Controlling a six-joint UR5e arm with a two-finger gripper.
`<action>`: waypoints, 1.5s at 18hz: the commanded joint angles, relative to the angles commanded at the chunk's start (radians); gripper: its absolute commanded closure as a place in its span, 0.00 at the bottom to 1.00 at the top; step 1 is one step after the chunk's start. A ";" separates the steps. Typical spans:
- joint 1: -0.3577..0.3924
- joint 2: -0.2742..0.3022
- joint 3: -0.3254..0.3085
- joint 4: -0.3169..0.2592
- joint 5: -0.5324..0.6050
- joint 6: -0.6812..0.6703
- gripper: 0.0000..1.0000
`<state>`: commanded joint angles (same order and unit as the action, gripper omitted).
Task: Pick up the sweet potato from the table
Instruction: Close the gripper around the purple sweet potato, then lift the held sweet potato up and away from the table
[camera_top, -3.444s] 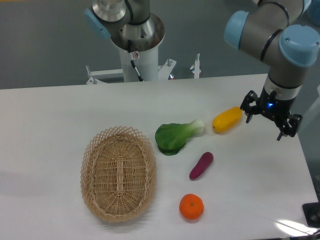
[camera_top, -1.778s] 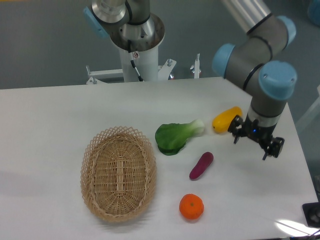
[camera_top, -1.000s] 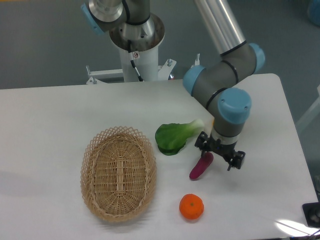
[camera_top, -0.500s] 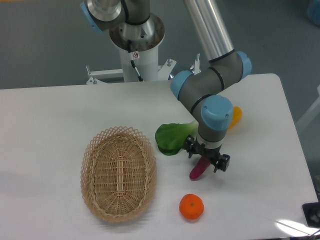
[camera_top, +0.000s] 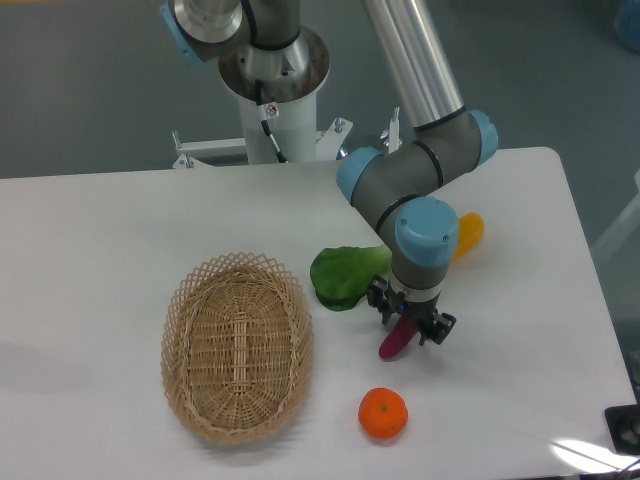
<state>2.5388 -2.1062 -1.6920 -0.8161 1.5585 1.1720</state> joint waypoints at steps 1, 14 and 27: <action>0.002 0.000 0.000 0.000 0.000 0.000 0.67; 0.093 0.077 0.204 -0.182 -0.061 0.115 0.72; 0.308 0.156 0.353 -0.434 -0.158 0.408 0.72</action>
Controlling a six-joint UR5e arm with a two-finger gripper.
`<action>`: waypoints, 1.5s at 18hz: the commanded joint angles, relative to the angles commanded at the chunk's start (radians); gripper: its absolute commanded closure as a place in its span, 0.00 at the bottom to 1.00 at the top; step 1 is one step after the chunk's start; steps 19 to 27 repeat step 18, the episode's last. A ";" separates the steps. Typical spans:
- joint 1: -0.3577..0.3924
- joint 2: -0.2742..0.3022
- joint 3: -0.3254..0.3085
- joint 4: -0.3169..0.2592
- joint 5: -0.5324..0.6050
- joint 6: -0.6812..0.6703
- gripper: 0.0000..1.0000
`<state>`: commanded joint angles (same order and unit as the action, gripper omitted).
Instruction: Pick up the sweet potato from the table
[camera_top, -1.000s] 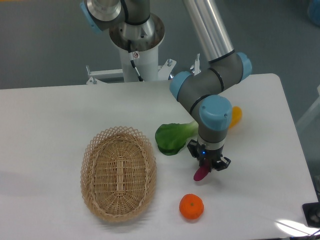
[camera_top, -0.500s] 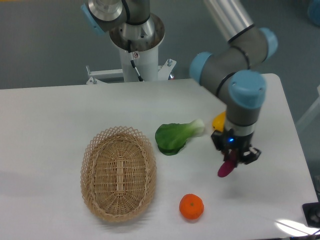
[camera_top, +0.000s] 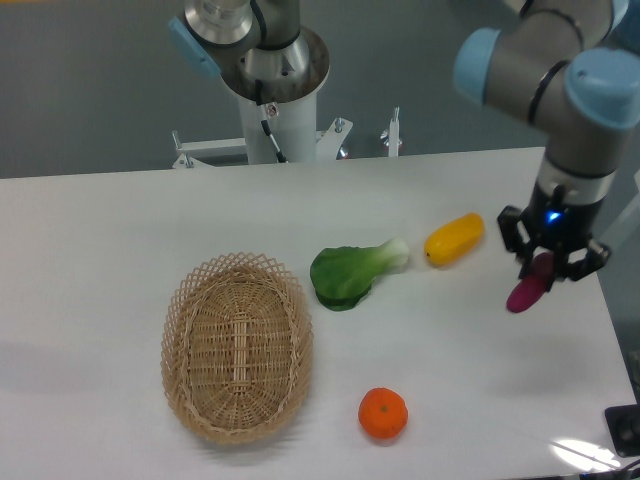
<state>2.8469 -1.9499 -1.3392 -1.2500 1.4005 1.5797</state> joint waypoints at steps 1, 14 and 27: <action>0.017 0.009 0.000 -0.014 0.000 0.023 0.72; 0.054 0.017 -0.003 -0.034 0.008 0.089 0.72; 0.048 0.017 -0.003 -0.032 0.008 0.086 0.72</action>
